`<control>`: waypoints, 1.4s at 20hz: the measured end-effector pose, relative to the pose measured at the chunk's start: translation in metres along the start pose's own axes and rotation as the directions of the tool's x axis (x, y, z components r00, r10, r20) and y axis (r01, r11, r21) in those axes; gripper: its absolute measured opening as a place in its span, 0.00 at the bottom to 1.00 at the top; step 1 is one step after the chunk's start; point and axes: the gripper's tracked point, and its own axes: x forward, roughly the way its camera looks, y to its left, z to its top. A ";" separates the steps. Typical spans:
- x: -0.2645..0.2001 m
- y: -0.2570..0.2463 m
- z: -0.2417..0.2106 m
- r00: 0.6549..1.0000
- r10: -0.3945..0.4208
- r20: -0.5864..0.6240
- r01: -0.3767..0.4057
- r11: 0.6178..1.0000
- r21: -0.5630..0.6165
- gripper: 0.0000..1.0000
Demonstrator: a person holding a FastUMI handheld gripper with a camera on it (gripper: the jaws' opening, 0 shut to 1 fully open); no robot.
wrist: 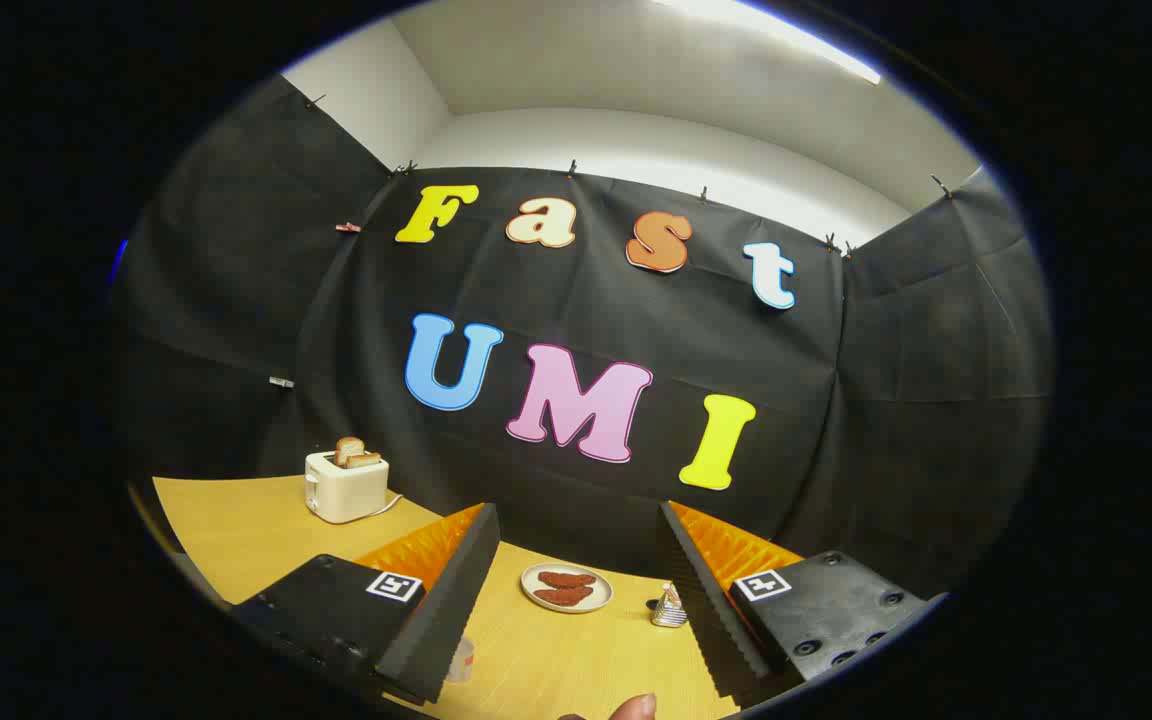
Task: Take the bottle from table, then pour the juice into the cup, finally place the bottle on the coaster
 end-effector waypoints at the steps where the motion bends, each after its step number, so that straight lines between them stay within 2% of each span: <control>1: 0.001 0.001 0.000 1.000 0.002 0.004 -0.002 1.000 0.003 0.97; 6: 0.003 0.009 0.000 0.999 0.025 0.044 -0.026 0.999 0.032 0.97; 10: -0.009 0.023 -0.014 0.997 0.041 0.060 -0.043 0.999 0.030 0.97; 17: -0.003 0.043 -0.032 0.995 0.064 0.074 -0.069 0.996 0.061 0.97; 23: -0.001 0.054 -0.075 0.995 0.065 0.081 -0.073 0.993 0.095 0.97; 28: -0.002 0.063 -0.129 0.998 0.056 0.030 -0.060 0.990 0.129 0.97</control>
